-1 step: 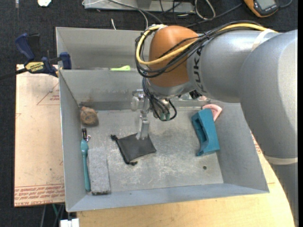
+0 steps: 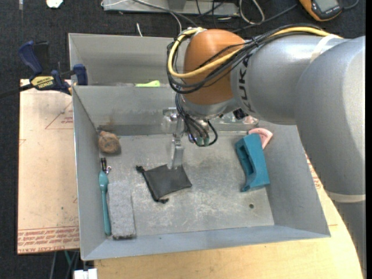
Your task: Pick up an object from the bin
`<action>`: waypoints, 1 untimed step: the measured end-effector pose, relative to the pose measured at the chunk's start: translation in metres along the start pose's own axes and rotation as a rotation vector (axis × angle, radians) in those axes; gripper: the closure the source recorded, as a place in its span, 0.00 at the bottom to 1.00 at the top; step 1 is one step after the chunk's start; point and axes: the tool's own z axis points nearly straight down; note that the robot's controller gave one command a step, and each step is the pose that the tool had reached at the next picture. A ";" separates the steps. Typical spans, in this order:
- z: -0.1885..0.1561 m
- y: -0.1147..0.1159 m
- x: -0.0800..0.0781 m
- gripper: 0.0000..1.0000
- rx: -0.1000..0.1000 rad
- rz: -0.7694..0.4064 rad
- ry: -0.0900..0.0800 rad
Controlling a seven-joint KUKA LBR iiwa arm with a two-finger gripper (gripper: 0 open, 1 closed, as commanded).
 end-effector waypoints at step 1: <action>0.047 -0.024 0.041 0.00 -0.001 -0.031 -0.001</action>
Offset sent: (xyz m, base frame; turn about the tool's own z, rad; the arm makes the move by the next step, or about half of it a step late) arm -0.0591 0.0062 -0.0600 0.0036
